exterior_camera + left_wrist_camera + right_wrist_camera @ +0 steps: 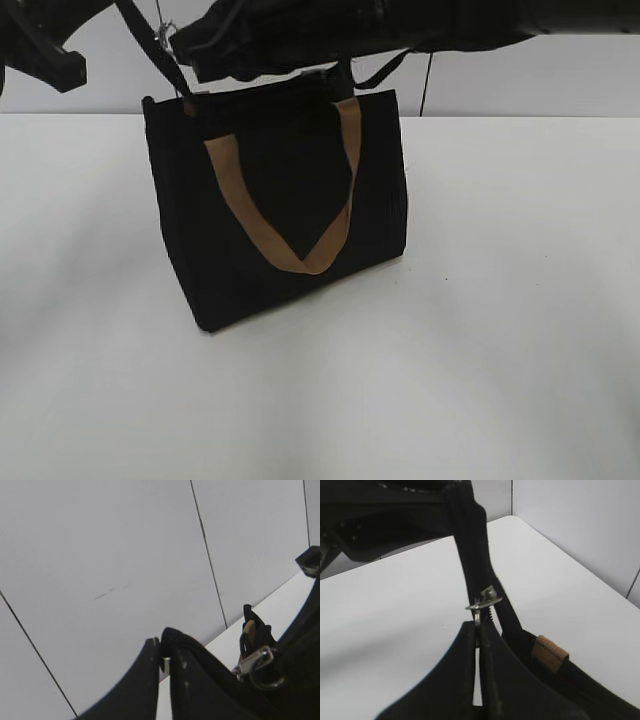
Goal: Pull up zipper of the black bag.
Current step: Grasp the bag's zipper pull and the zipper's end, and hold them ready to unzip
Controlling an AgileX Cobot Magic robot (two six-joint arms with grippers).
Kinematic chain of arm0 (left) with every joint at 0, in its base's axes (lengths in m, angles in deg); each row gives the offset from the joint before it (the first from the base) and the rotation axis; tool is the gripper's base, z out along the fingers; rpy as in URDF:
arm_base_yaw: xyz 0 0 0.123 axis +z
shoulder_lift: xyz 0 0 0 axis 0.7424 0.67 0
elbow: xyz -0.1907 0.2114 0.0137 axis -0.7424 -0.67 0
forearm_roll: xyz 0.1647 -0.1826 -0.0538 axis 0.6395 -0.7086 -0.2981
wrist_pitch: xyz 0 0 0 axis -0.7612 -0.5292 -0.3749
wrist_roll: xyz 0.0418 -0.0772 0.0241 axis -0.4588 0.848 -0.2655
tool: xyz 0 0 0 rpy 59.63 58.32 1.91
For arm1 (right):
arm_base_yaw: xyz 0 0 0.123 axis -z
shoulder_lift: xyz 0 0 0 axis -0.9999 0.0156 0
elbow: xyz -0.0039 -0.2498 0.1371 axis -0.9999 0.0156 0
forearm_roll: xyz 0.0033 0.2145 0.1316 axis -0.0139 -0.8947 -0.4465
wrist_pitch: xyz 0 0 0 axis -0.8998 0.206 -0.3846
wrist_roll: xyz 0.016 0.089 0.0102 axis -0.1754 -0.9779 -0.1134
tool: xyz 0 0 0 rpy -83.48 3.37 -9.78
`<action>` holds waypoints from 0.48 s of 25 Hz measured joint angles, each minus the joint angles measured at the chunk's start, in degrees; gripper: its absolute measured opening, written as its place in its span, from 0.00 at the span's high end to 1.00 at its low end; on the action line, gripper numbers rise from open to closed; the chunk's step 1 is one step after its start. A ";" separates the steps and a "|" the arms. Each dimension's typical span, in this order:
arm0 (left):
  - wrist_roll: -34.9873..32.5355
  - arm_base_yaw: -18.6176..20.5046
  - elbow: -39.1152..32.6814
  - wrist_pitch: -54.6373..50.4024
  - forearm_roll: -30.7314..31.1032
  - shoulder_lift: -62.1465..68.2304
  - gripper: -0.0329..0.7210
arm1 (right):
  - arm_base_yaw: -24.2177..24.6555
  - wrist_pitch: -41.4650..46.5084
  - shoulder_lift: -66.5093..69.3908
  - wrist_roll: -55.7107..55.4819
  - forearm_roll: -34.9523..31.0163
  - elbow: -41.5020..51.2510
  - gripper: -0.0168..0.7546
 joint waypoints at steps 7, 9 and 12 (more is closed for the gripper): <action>0.00 0.00 0.00 -0.35 -0.06 0.00 0.93 | 1.50 -0.35 -0.94 -1.01 0.00 -0.05 1.00; 0.00 0.00 0.00 -0.35 -0.06 0.00 0.93 | 1.61 -0.35 -0.94 -1.43 0.05 -0.05 1.00; 0.00 0.00 0.00 -0.29 -0.06 -0.31 0.93 | 1.92 -0.29 -0.94 -3.21 1.52 -0.05 1.00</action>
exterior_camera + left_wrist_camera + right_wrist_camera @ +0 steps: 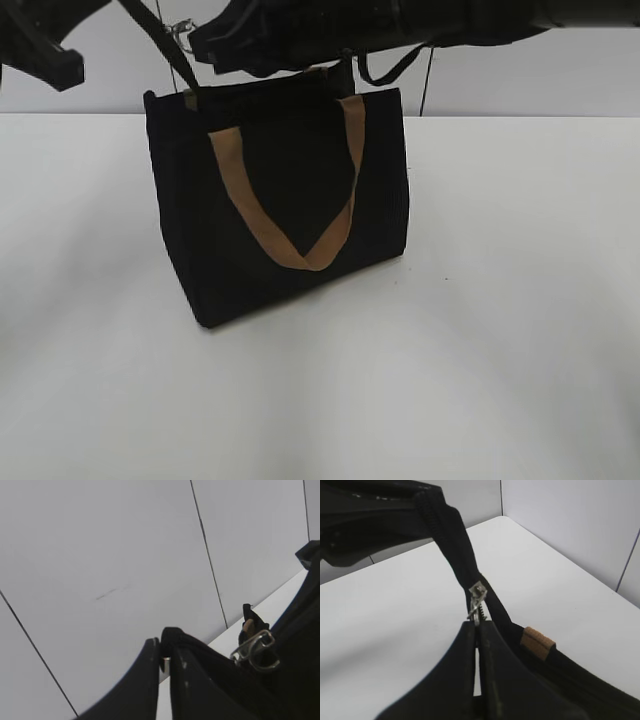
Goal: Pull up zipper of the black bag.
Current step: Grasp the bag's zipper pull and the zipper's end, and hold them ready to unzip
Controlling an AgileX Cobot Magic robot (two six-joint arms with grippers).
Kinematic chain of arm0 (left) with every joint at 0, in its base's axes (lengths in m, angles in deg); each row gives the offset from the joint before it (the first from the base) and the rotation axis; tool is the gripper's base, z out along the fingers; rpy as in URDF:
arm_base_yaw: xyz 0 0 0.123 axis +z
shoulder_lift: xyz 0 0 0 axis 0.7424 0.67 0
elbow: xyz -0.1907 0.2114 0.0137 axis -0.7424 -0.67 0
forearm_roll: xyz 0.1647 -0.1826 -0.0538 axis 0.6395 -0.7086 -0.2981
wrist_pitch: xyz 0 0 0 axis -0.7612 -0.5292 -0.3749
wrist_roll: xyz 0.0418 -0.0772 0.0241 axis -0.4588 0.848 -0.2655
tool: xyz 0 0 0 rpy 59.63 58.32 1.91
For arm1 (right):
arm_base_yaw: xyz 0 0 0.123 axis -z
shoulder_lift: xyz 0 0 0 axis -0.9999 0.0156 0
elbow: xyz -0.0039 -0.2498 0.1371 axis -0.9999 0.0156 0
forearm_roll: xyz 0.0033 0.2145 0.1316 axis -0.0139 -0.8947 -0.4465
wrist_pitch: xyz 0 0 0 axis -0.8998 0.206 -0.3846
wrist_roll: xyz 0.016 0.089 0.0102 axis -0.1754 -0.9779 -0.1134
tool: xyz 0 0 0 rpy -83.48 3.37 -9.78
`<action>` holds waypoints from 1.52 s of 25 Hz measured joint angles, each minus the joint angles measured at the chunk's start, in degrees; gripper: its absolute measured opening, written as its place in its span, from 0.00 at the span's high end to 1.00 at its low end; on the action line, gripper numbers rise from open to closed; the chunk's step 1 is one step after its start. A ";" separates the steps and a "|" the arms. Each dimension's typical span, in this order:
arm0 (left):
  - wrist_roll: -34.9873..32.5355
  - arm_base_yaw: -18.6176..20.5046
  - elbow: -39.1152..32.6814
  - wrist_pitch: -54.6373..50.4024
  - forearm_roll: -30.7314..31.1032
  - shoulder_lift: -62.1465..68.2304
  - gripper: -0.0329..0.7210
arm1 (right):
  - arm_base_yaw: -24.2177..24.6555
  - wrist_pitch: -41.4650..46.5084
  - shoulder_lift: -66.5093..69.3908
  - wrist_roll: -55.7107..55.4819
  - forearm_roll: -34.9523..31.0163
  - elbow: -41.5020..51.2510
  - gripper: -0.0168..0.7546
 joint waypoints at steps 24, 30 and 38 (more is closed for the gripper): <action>-0.10 -0.05 0.00 1.46 0.97 -2.18 0.93 | 4.74 6.53 0.00 -21.32 19.69 -0.02 1.00; -0.16 -0.05 0.00 1.46 1.03 -2.24 0.93 | 4.94 9.41 0.00 -26.07 24.65 -0.02 1.00; -0.16 -0.05 0.00 1.14 1.34 -2.24 0.93 | 7.30 9.42 0.00 -30.52 25.44 -0.06 1.00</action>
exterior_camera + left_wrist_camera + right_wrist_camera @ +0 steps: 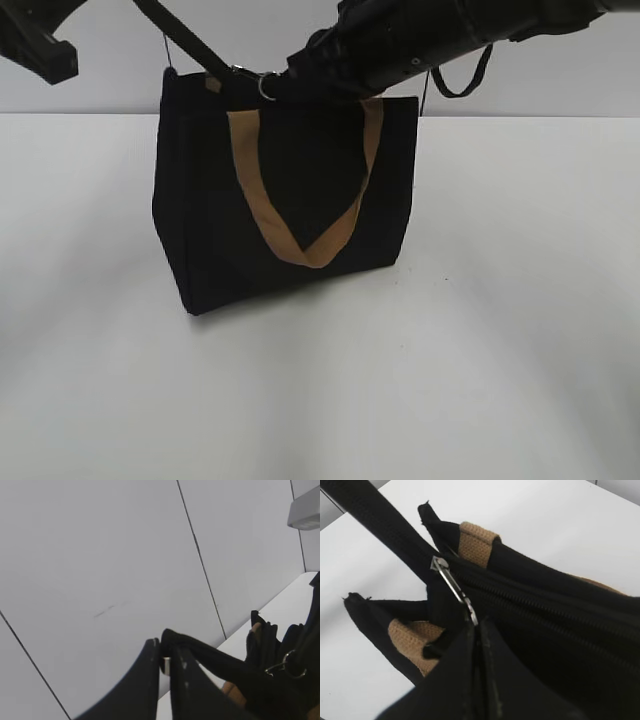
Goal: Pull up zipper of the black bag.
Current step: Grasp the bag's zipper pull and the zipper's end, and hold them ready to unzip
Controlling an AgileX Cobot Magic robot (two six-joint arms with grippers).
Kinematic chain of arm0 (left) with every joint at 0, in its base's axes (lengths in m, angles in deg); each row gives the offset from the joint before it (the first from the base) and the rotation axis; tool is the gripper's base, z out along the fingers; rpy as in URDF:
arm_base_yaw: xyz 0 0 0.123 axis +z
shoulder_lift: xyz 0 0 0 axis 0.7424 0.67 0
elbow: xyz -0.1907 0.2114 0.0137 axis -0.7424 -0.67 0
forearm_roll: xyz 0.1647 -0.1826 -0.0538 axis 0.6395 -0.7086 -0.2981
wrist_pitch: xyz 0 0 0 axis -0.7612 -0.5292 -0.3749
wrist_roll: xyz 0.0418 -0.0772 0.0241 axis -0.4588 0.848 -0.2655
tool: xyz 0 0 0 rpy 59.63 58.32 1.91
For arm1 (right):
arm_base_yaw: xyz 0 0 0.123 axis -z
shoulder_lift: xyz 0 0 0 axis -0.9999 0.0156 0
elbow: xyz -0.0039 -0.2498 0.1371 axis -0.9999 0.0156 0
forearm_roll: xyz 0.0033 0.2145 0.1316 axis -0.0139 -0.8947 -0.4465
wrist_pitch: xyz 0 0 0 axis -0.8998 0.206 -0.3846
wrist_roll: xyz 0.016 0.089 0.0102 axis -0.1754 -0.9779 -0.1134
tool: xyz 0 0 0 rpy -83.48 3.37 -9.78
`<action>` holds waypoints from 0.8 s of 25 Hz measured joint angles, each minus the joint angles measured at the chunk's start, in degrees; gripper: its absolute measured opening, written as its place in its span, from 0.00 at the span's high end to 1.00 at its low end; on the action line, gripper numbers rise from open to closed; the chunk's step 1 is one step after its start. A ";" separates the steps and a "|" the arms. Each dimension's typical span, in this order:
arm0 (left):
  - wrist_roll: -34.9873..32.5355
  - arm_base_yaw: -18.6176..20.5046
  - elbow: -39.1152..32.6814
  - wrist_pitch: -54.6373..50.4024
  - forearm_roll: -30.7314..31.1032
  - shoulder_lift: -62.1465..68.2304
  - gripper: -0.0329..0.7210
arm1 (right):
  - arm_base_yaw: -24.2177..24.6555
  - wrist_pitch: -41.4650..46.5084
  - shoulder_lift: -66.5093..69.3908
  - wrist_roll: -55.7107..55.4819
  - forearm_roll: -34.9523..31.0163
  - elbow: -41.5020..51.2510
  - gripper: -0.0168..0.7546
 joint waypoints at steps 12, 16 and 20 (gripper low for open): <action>-0.06 2.61 -0.06 0.41 0.20 -0.37 0.93 | 3.54 -0.07 -0.25 -3.53 0.65 -0.36 1.00; -0.06 2.93 -0.06 0.99 -0.86 -0.48 0.93 | 3.54 -0.26 -0.25 -3.68 0.89 -0.36 1.00; -0.06 3.35 -0.06 1.06 -1.11 -0.48 0.93 | 3.54 -0.98 -0.25 -4.38 1.63 -0.36 1.00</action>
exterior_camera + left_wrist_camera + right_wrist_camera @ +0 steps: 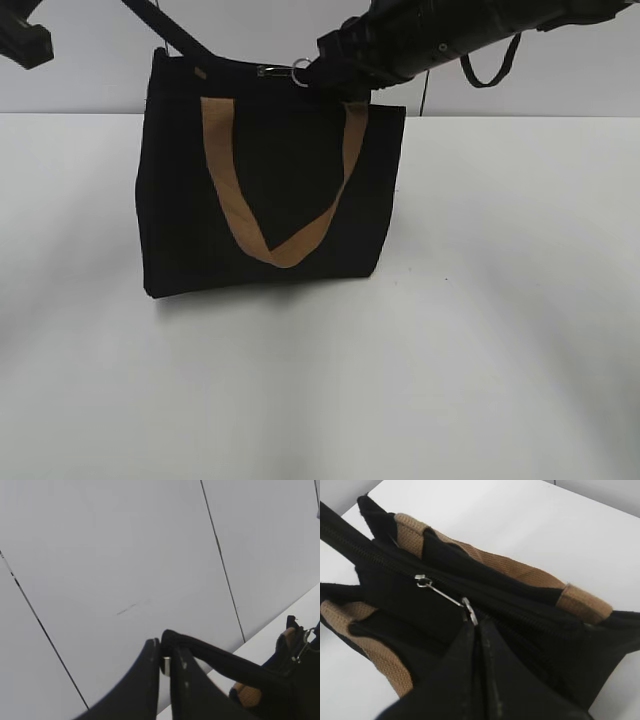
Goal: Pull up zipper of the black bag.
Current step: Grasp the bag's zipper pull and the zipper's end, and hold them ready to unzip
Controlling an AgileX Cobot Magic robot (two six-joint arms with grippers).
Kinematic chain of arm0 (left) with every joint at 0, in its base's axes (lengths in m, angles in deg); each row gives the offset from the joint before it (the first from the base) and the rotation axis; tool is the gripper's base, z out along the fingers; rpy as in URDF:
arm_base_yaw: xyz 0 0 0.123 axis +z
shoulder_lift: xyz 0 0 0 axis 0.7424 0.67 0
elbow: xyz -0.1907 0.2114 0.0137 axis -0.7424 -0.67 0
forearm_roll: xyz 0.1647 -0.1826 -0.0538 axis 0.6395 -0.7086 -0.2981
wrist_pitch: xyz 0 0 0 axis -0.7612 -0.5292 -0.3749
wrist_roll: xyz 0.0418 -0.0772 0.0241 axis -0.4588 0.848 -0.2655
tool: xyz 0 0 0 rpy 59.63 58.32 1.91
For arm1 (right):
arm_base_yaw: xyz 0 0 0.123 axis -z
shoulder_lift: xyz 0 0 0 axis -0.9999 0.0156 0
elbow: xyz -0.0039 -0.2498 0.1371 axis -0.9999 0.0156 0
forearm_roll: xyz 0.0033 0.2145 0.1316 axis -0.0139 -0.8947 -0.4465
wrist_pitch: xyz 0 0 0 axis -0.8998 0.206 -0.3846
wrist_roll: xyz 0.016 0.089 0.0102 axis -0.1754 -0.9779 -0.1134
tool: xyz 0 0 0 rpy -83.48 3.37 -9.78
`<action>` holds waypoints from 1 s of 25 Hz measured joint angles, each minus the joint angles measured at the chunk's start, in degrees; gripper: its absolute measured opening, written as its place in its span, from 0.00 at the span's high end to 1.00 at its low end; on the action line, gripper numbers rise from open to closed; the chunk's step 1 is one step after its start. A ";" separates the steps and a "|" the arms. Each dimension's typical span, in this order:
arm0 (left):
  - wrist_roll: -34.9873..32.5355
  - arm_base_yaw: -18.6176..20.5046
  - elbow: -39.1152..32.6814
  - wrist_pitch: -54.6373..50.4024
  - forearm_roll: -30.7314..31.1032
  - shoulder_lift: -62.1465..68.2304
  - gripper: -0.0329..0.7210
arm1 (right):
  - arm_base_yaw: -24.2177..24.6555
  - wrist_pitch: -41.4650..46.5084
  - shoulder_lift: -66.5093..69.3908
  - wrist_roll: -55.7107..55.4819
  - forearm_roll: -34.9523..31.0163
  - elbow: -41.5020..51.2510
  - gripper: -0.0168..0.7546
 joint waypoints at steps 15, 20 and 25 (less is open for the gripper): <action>0.00 0.11 -0.04 -1.48 -0.61 0.76 0.93 | 6.21 2.25 -0.77 -4.15 2.41 0.00 1.00; 0.00 0.11 -0.04 -1.48 -0.68 1.12 0.93 | 8.37 3.09 -0.84 -4.85 3.15 0.00 1.00; 0.00 0.11 -0.04 -1.52 -1.07 1.17 0.93 | 9.82 3.21 -0.84 -5.32 4.39 0.00 1.00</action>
